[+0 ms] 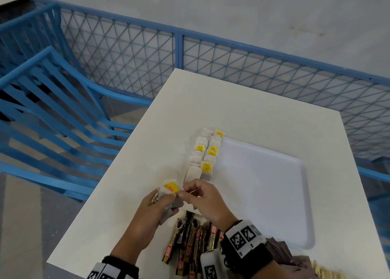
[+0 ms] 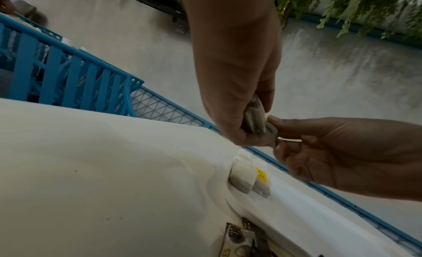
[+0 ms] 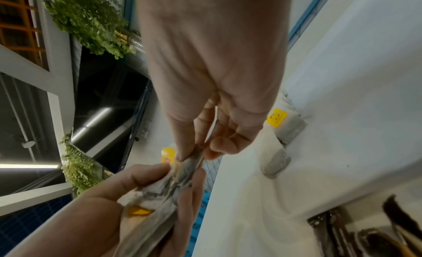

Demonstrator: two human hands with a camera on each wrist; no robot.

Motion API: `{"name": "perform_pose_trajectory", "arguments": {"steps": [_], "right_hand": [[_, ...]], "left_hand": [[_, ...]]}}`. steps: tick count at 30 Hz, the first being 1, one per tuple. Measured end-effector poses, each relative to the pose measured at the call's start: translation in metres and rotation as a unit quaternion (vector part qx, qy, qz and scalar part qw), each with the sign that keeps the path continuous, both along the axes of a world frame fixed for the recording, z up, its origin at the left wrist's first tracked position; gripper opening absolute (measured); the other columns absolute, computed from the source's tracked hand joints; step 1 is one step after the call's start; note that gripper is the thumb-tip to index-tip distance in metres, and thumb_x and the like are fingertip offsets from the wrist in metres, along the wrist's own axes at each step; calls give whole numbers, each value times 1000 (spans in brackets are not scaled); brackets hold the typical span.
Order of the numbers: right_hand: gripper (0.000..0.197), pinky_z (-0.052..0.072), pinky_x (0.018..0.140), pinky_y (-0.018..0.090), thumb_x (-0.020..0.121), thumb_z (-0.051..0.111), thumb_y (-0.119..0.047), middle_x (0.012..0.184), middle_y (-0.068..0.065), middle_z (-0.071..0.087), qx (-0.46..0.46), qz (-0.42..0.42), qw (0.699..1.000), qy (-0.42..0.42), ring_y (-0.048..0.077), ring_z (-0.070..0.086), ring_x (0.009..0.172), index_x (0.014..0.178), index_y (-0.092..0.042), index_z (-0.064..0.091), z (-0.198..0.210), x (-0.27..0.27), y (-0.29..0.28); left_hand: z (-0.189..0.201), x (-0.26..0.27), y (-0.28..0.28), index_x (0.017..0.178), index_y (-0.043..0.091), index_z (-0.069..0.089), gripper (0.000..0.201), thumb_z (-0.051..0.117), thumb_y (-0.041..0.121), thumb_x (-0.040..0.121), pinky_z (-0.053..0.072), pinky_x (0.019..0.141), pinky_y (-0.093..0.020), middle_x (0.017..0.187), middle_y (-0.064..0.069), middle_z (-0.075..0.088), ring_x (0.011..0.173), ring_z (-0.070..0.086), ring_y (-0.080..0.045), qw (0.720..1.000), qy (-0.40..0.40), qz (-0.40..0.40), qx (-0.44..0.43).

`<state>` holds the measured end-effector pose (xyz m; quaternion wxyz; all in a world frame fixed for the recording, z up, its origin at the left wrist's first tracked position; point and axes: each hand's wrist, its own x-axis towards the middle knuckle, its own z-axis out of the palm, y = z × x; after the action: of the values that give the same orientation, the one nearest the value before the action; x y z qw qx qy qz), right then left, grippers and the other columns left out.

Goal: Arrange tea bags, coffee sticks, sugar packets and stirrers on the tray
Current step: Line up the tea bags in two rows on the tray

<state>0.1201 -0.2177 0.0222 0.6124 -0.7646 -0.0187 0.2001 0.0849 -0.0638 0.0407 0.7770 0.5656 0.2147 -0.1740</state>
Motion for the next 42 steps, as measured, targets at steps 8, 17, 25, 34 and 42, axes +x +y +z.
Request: {"name": "perform_pose_trajectory", "arguments": {"steps": [8, 17, 25, 34, 42], "right_hand": [[7, 53, 67, 21, 87, 61, -5, 83, 10, 66, 119, -74, 986, 94, 14, 64, 68, 92, -1, 58, -3, -3, -17], [10, 53, 64, 21, 84, 62, 1, 90, 12, 66, 55, -242, 960, 131, 18, 65, 76, 94, -2, 61, -33, 6, -37], [14, 45, 68, 19, 78, 72, -15, 74, -5, 60, -136, -266, 951, 81, 12, 56, 75, 84, -11, 60, -49, 18, -32], [18, 38, 60, 11, 79, 71, -16, 77, -5, 57, -154, -258, 952, 56, 10, 54, 75, 89, -12, 56, -49, 19, -30], [6, 41, 66, 8, 88, 60, -34, 86, -12, 64, -50, -70, 996, -21, -4, 53, 72, 89, -29, 64, -1, -5, -10]], "left_hand": [[-4, 0, 7, 99, 9, 63, 33, 64, 19, 67, 52, 70, -26, 95, -10, 72, 82, 70, -21, 999, 2, 44, 0], [-7, -4, 12, 98, 8, 65, 60, 72, 32, 44, 54, 68, -23, 98, -9, 69, 86, 70, -22, 999, 1, 48, -7], [-7, -2, 8, 100, 7, 63, 20, 67, 12, 81, 57, 67, -19, 101, -13, 65, 84, 72, -18, 999, 16, 38, -23], [-11, -3, 5, 94, 2, 58, 16, 64, 13, 84, 54, 68, -22, 86, -17, 61, 88, 71, -21, 1000, 13, -11, -2], [-10, -2, 2, 98, -3, 58, 15, 57, 11, 90, 48, 76, -31, 85, -16, 64, 83, 70, -24, 997, -5, -57, 59]]}}
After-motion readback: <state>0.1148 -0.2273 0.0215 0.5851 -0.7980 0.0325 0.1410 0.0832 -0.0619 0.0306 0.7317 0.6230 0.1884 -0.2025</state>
